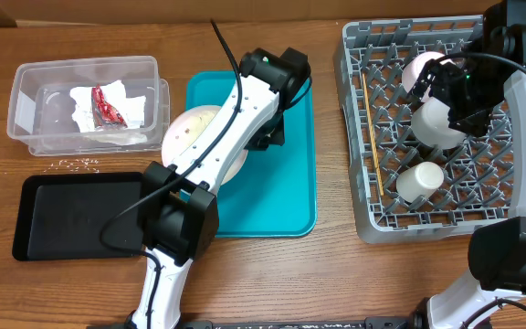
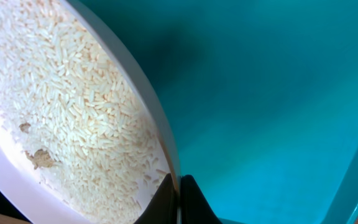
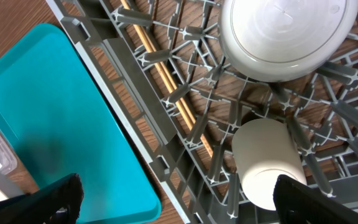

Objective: Sort waste into correct bins and load items into the dishwasher
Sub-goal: 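Carry the plate left and tip the rice crumbs into the clear bin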

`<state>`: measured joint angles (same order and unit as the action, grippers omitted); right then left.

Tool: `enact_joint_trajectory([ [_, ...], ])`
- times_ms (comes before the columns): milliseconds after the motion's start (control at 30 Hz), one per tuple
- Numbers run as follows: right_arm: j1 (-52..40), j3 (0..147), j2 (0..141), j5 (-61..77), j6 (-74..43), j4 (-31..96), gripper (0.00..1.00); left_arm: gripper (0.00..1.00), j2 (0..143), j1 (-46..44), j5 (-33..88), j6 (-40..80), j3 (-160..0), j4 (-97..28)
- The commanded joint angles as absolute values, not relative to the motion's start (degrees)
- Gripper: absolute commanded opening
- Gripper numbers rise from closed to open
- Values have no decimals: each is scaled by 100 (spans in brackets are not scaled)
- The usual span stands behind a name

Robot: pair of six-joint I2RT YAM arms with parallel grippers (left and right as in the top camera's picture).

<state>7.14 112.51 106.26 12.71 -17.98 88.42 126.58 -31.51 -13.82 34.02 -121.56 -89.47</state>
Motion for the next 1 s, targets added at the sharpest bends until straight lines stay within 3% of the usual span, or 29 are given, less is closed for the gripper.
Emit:
enact_joint_trajectory([
  [0,757,11365,10521,1295,-1804,8814,100,4,12696,-3151,-1946,3085,-12606,-8995],
  [333,757,11365,10521,1295,-1804,8814,100,4,12696,-3044,-3242,2958,-13181,-8746],
  [967,757,11365,10521,1295,-1804,8816,100,4,12696,-1833,-2519,2095,-13216,-7369],
])
